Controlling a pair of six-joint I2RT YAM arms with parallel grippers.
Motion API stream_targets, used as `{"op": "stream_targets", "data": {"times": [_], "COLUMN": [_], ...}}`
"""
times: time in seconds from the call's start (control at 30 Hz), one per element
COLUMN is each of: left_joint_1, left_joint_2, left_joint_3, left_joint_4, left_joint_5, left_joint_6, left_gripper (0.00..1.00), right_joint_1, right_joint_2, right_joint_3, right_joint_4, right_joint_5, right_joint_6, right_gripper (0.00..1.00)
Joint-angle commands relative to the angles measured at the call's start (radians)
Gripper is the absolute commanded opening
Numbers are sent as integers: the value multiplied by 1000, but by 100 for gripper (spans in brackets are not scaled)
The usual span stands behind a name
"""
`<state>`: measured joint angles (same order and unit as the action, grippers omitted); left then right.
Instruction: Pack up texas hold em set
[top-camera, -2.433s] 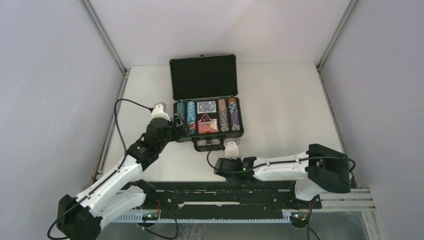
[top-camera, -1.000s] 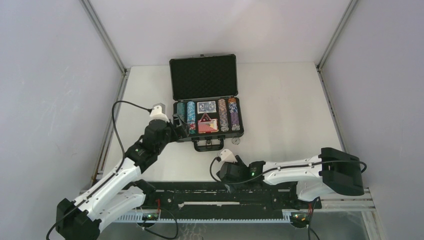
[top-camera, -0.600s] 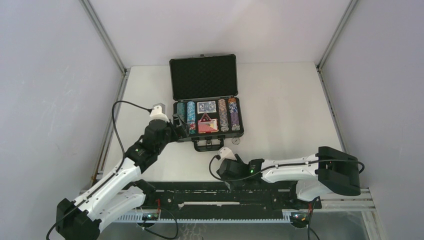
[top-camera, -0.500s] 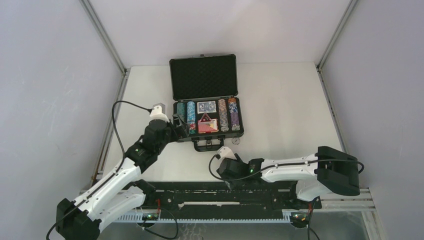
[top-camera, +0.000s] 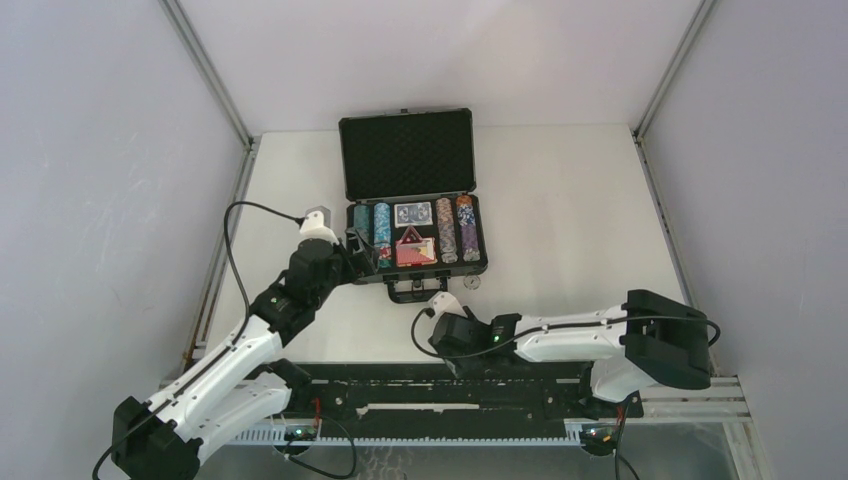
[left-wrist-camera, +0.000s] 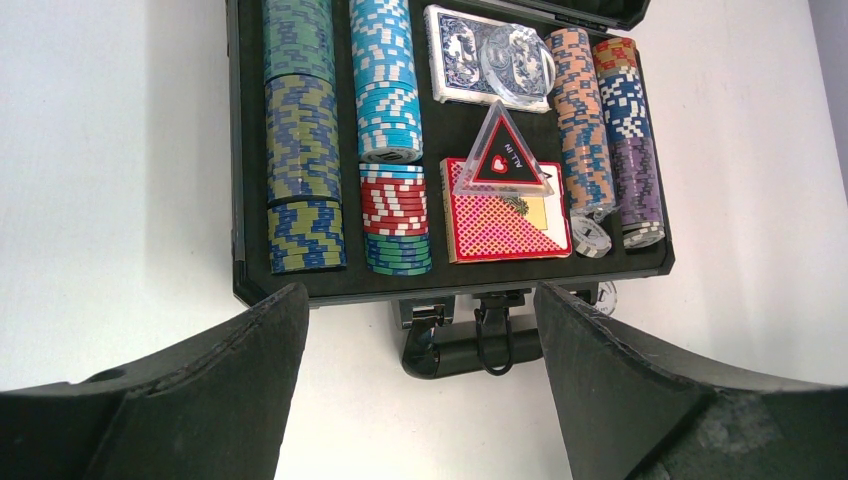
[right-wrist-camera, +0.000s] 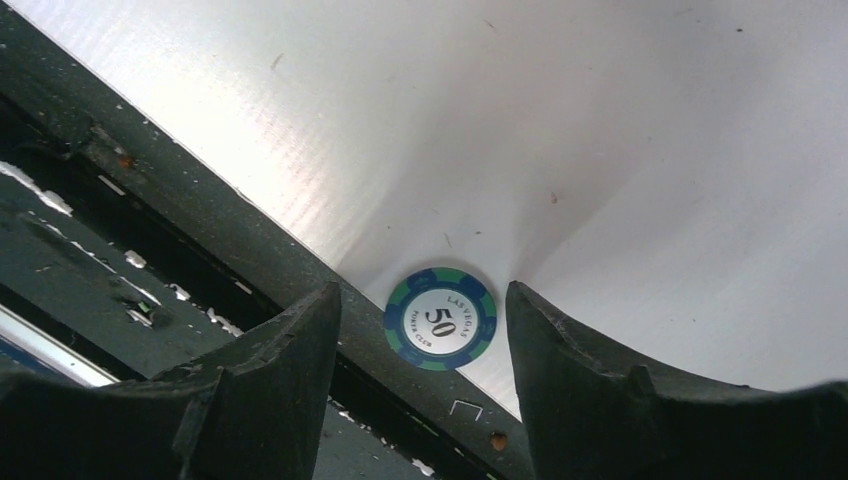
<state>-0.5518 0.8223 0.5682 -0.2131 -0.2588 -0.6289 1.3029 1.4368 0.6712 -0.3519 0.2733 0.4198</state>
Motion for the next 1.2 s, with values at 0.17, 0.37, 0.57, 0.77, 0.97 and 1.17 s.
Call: {"op": "stream_targets", "data": {"times": [0.17, 0.37, 0.57, 0.77, 0.97, 1.17], "left_joint_1": [-7, -7, -7, -7, -7, -7], "left_joint_2": [-18, -21, -26, -22, -24, -22], "left_joint_3": [-16, -15, -16, -16, -19, -18], "left_joint_4": [21, 22, 21, 25, 24, 24], "left_joint_5": [-6, -5, -2, 5, 7, 3], "left_joint_6": [4, 3, 3, 1, 1, 1], "left_gripper": [88, 87, 87, 87, 87, 87], "right_joint_1": [18, 14, 4, 18, 18, 18], "right_joint_2": [45, 5, -22, -18, 5, 9], "right_joint_3": [27, 24, 24, 19, 16, 18], "right_joint_4": [-51, -97, -128, -133, -124, -117], "right_joint_5": [-70, 18, 30, 22, 27, 27], "right_joint_6": [40, 112, 138, 150, 157, 149], "right_gripper": [70, 70, 70, 69, 65, 60]}}
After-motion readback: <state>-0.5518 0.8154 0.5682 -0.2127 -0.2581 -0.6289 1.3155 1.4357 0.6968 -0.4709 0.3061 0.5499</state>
